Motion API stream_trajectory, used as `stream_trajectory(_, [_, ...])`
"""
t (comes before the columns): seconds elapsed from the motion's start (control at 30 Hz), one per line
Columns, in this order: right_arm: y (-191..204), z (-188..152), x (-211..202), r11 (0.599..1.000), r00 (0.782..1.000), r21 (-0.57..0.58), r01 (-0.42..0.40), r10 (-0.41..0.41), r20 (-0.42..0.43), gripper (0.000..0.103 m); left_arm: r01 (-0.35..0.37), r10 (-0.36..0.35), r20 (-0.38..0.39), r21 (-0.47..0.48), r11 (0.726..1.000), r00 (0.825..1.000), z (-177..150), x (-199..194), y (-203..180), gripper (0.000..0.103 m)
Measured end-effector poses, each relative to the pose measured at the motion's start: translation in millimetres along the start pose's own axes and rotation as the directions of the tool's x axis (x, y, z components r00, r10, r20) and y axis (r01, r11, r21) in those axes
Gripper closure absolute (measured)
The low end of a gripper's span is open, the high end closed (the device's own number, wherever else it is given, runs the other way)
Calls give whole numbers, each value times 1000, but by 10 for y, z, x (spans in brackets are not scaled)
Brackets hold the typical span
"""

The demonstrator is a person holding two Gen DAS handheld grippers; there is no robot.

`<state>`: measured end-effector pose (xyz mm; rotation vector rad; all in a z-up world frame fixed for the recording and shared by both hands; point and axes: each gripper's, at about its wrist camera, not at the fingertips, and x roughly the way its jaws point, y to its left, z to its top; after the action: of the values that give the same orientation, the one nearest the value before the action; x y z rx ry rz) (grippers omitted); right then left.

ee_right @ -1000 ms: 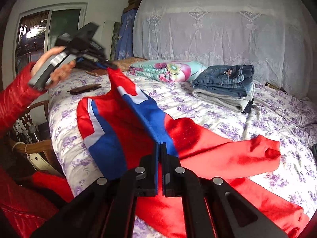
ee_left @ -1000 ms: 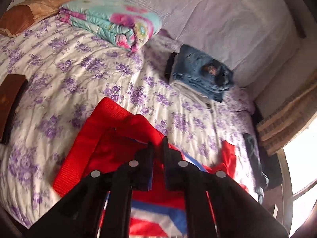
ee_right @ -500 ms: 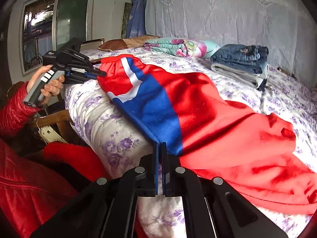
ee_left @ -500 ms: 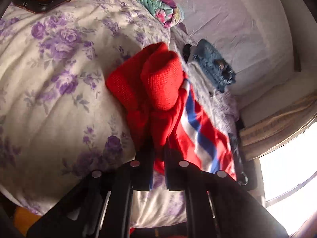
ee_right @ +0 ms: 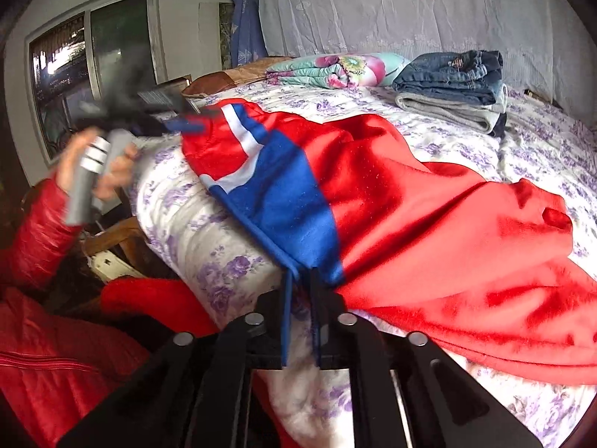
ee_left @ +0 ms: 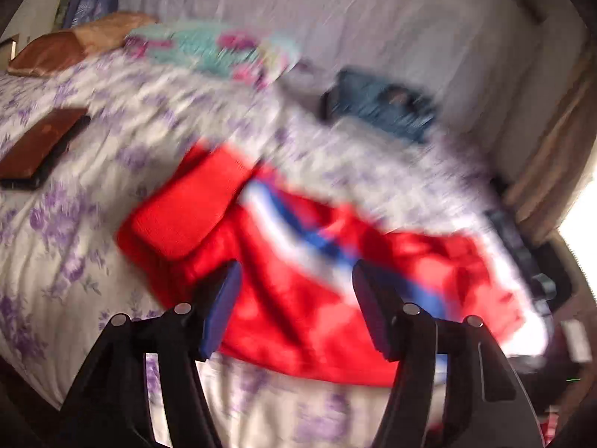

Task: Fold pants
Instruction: 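Lower the folded leg onto the pants and open both tools, then grasp the ribbed cuff of the pants with the right tool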

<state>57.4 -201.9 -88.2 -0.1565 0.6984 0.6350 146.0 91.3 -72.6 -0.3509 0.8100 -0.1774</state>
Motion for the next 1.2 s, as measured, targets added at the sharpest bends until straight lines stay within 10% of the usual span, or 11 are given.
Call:
stream_trajectory(0.17, [-308,276,-554,993,990,115,37,-52,128,47,40,-41,11,31,999,999,-120,30,98,45])
stream_trajectory(0.4, [-1445,802,-123,831,955,484,275,-293,-39,45,74,-74,55,-1,997,996,-191,-17,150,42])
stream_trajectory(0.63, [-1638,874,694,805,884,381,456,-360,-299,37,9,-22,117,109,994,993,-348,-25,-14,34])
stream_trajectory(0.73, [-1641,818,675,819,874,328,471,-381,-303,51,9,-28,137,135,991,990,-373,-26,-20,31])
stream_trajectory(0.8, [-1652,772,582,830,896,355,430,-344,-282,95,13,-35,146,144,989,989,-388,-28,-16,30])
stream_trajectory(1.0, [-1572,1055,-403,842,952,500,203,-289,100,97,32,-55,156,148,988,986,-404,-38,-2,30])
stream_trajectory(1.1, [-1523,1024,-1122,843,908,537,37,-253,334,97,72,-86,155,99,993,984,-379,-70,67,30])
stream_trajectory(1.2, [-1550,368,-1491,780,885,625,27,-309,348,98,97,-106,152,60,993,983,-360,-91,110,30])
